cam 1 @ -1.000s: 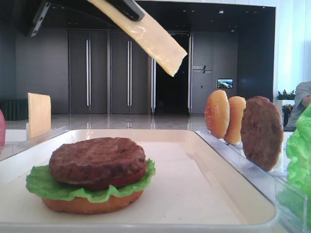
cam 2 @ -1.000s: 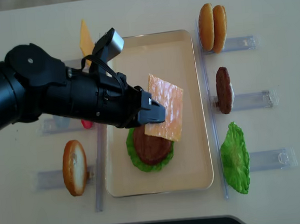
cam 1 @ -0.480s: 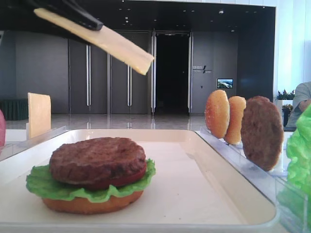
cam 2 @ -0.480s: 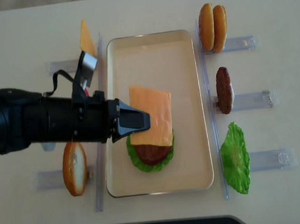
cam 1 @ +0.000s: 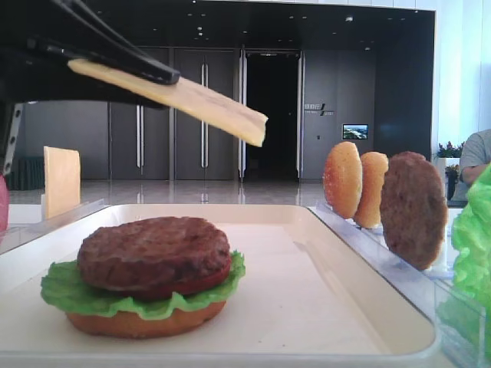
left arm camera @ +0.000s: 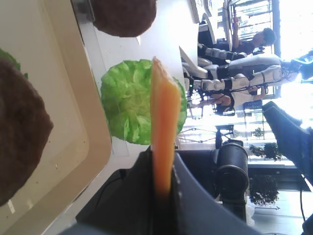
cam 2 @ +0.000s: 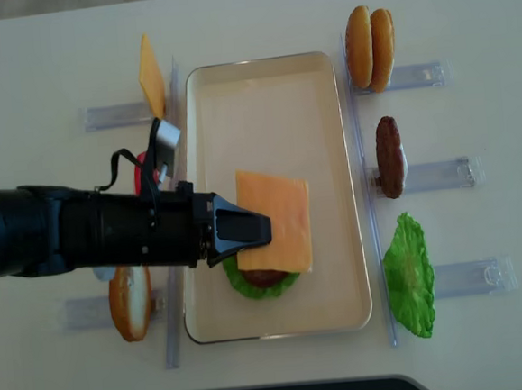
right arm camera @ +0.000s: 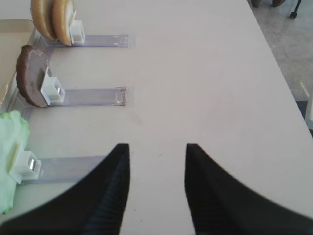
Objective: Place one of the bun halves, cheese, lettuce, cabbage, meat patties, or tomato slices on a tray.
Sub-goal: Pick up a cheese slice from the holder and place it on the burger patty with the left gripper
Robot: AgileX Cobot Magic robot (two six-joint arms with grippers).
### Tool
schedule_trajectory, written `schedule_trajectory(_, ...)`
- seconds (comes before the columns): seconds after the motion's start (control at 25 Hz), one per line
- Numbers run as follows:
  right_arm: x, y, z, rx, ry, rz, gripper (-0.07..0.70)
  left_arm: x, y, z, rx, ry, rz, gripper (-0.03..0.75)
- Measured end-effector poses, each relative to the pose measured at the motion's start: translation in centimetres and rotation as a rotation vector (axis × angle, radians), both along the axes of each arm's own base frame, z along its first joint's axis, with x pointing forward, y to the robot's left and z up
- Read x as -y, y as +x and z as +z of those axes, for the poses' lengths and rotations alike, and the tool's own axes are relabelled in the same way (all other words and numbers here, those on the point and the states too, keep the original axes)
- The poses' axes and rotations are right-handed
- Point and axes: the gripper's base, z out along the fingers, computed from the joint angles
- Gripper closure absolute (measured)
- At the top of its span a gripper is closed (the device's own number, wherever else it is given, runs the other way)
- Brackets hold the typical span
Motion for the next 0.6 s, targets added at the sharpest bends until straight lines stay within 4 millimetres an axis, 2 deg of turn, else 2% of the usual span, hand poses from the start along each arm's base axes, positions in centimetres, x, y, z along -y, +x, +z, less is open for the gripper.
schedule_trajectory(0.12,0.0,0.0,0.0,0.0,0.0,0.0,0.338,0.1,0.1,-0.8,-0.018,-0.003,-0.015,0.685)
schedule_trajectory(0.32,0.0,0.0,0.0,0.0,0.0,0.0,0.338,-0.1,0.2,-0.7,-0.021,-0.021,-0.011,0.685)
schedule_trajectory(0.6,0.0,0.0,0.0,0.0,0.0,0.0,0.338,-2.0,0.3,-1.3,-0.064,-0.021,0.07,0.685)
